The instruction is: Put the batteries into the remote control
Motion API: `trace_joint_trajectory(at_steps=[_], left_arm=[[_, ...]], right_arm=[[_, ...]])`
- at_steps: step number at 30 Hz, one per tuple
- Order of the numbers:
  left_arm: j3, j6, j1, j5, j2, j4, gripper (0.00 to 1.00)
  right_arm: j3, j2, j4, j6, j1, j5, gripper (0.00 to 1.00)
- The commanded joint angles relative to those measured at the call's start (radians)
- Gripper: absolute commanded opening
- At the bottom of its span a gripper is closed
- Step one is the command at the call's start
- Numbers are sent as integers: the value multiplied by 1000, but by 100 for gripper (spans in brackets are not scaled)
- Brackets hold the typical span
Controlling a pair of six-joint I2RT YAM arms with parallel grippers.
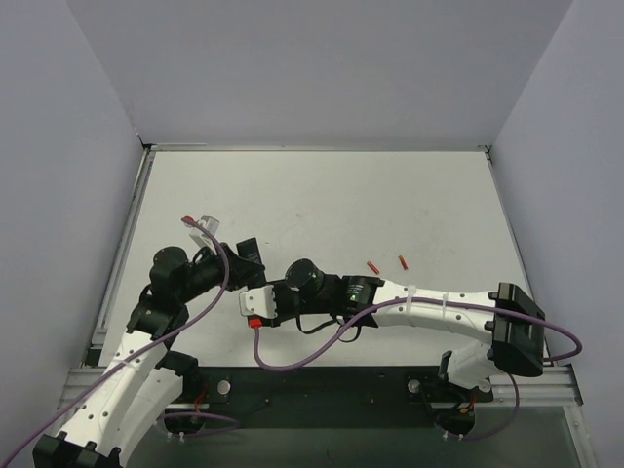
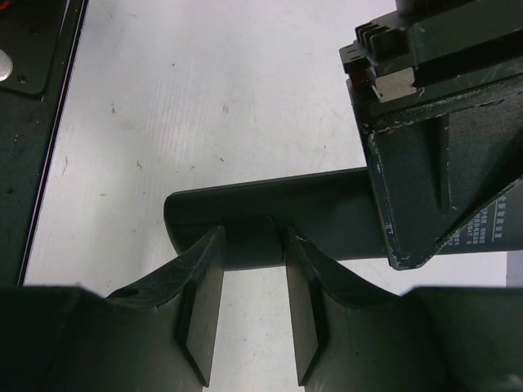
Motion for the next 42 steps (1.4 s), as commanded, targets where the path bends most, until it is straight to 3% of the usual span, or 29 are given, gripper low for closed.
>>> trace_joint_trajectory(at_steps=[1,6,13,19,28,42], left_arm=[[27,14,7,-41,4,209,0],[-2,29,8,-84,13,217,0],[-90,-15,7,-125,39,358,0],[-189,-72,-35,-145,139,547,0],[-231,-69,-93,-196,329,674,0],[-197,-18,-113,-272,496,667,0]], right_arm=[[-15,46,-167,52,2,-129,27],[-14,49,-181,56,-10,-158,23],[-25,59,-179,75,-49,-210,20],[-52,101,-101,132,-102,-270,18],[-67,219,-12,245,-207,-336,13],[-133,201,89,504,-313,-372,11]])
